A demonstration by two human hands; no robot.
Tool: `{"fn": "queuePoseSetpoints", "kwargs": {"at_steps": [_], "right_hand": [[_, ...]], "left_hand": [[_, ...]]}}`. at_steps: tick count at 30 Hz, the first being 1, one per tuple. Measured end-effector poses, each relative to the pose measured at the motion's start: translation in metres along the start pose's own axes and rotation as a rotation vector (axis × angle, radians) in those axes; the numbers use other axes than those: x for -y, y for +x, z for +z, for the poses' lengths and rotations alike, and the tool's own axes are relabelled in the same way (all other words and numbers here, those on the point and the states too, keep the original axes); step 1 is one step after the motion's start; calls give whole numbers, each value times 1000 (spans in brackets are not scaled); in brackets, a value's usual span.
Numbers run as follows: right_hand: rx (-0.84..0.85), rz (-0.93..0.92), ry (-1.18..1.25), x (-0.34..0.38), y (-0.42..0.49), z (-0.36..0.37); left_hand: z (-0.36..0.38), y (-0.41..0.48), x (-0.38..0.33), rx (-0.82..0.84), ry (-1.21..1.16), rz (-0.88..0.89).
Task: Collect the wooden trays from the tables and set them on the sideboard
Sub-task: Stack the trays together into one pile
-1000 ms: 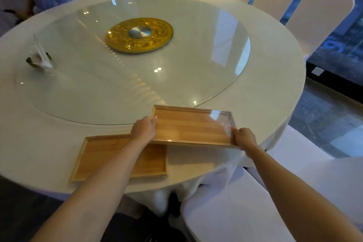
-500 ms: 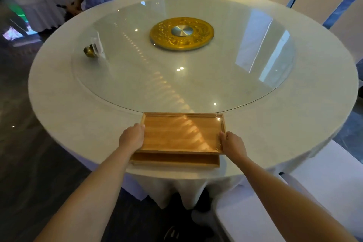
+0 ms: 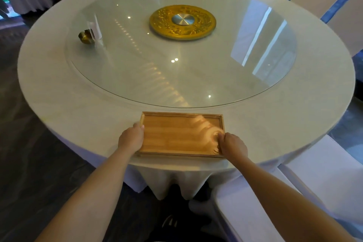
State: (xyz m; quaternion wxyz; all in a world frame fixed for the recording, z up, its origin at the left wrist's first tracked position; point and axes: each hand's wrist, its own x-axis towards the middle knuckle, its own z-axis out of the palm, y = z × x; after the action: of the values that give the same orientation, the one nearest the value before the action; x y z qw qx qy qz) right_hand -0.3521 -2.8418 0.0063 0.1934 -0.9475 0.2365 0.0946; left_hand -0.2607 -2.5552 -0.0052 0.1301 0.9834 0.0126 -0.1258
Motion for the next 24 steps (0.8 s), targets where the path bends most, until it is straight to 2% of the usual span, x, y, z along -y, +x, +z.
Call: {"fn": "queuePoseSetpoints", "kwargs": {"at_steps": [4,9,12,15,19,24], "right_hand": [[12,12,-13,-1,-3,1],[39,76,187,-1,-3,4],[100,133,364,0,-2,4],[157,195,368,2,-3,6],[178,269,458,4,-6,5],[209,324,505,7,-3,5]], "left_hand": [[-1,2,1,32,-1,2],[-3,6,8,95,-22,-16],[-3,10,10,153,-176,-65],[1,9,8,231,-403,-133],[3,6,5,285,-793,-320],[6,5,5,279,-829,-338]]}}
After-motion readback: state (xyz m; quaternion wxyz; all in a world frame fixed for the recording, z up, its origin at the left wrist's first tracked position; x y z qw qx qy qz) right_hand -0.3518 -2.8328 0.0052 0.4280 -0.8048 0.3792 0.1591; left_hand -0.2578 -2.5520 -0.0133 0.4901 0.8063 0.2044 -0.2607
